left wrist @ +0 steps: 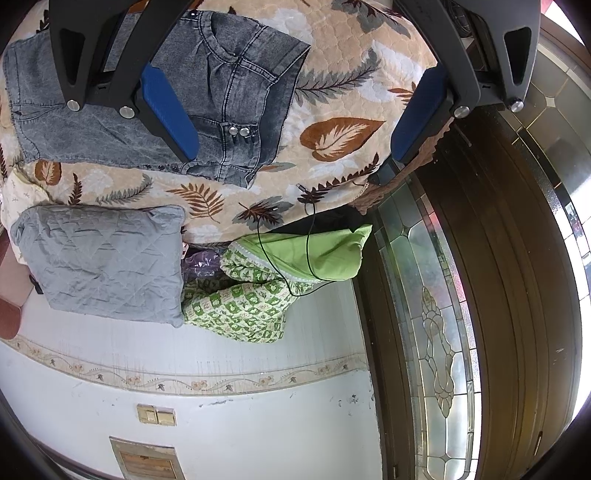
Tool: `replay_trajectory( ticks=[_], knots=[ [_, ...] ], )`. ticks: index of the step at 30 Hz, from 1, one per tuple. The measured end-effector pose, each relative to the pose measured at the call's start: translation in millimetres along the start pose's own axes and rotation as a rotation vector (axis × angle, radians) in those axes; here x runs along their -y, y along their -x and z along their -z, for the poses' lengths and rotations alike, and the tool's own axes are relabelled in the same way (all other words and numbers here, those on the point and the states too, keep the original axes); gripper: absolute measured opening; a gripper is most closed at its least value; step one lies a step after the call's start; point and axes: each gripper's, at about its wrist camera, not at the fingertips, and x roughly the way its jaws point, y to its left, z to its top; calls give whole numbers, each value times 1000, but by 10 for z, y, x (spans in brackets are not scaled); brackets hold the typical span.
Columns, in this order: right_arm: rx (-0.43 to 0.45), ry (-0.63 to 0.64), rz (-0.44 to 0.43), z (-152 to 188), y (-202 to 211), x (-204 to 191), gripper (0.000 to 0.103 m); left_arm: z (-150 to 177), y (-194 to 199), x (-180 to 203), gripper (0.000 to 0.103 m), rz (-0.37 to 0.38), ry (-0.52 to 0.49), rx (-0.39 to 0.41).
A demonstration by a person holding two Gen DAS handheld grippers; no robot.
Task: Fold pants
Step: 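Lower both grippers onto the jeans waistband and close on the denim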
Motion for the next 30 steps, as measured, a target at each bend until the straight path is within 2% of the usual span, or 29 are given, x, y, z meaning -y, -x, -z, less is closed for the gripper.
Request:
replay_trajectory(
  ticks=[3, 9, 12, 16, 18, 22, 25, 30],
  knots=[
    [-21, -3, 9, 18, -65, 46, 103, 44, -179, 17, 103, 6, -16, -51],
    [-122, -19, 73, 118, -328, 298, 103, 394, -793, 64, 103, 31, -22, -281],
    [-186, -32, 111, 184, -490, 457, 103, 543, -1004, 111, 103, 33, -22, -340],
    [-242, -32, 168, 216, -620, 630, 103, 567, -1192, 359, 103, 16, -111, -364],
    [-254, -27, 189, 219, -615, 705, 103, 521, -1216, 490, 103, 31, -144, -372],
    [-281, -10, 214, 231, -624, 804, 103, 415, -1086, 745, 103, 90, -167, -339],
    [-302, -10, 205, 213, -663, 831, 103, 385, -975, 919, 103, 124, -209, -312],
    [-312, -18, 158, 225, -746, 795, 103, 320, -923, 978, 103, 111, -246, -282]
  ],
)
